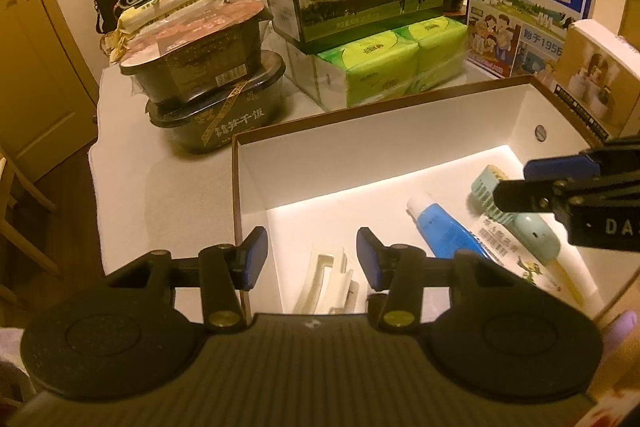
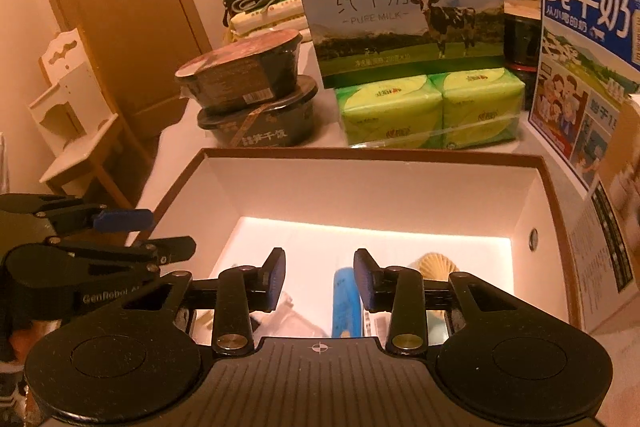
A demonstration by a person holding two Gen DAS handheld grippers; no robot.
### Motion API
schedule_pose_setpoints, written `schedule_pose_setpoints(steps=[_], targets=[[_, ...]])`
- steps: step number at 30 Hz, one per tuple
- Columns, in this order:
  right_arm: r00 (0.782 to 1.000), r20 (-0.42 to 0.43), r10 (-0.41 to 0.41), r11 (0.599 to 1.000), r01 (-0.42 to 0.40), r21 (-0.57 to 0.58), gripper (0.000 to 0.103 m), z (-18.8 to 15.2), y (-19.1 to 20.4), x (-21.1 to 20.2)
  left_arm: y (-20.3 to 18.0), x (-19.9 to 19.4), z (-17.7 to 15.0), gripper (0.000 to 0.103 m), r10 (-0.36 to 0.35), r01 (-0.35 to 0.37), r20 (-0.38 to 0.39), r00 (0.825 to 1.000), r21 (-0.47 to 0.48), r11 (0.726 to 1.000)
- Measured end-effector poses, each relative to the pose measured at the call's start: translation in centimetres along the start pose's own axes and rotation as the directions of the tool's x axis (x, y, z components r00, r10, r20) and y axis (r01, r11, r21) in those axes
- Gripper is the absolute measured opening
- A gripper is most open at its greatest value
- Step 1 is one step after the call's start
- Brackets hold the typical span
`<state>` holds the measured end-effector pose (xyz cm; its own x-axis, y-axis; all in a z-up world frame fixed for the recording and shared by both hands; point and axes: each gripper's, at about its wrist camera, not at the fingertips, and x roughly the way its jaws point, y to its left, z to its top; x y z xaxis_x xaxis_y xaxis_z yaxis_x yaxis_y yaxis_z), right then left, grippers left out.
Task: Organize rigid objects
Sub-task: 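Open the right gripper to drop the blue tube while the left gripper releases the white holder into the box, then withdraw both open grippers from the box toward the medicine box and purple tube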
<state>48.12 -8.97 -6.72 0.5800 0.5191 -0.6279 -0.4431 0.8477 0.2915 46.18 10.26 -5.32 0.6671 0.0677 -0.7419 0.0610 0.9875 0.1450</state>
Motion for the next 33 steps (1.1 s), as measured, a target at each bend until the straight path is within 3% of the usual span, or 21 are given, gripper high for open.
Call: schedule_pose_setpoints(steps=[7,14,18,33], targets=[[0.999,0.01,0.041,0.999,-0.041,0.034,0.042,-2.1,0.5,-3.9,-0.9,-4.2,-1.5,0.046,-0.045,0.046,0.041,0.998,-0.04,0.998],[0.996,0.063,0.059,0.996,-0.062,0.056,0.064,-4.9,1.4,-9.4,-1.3,-9.2,-3.7,0.048,-0.072,0.08,0.086,0.994,-0.1,0.992],[0.993,0.097,0.063,0.993,-0.072,0.094,0.069,-6.5,1.6,-12.5,-1.5,-12.1,-5.4,0.055,-0.061,0.075,0.102,0.993,-0.137,0.988],[0.995,0.097,-0.018,0.982,0.0,0.189,0.072,-14.3,2.4,-19.9,-3.8,-18.4,-13.7,0.056,-0.054,0.066,0.059,0.997,-0.218,0.974]])
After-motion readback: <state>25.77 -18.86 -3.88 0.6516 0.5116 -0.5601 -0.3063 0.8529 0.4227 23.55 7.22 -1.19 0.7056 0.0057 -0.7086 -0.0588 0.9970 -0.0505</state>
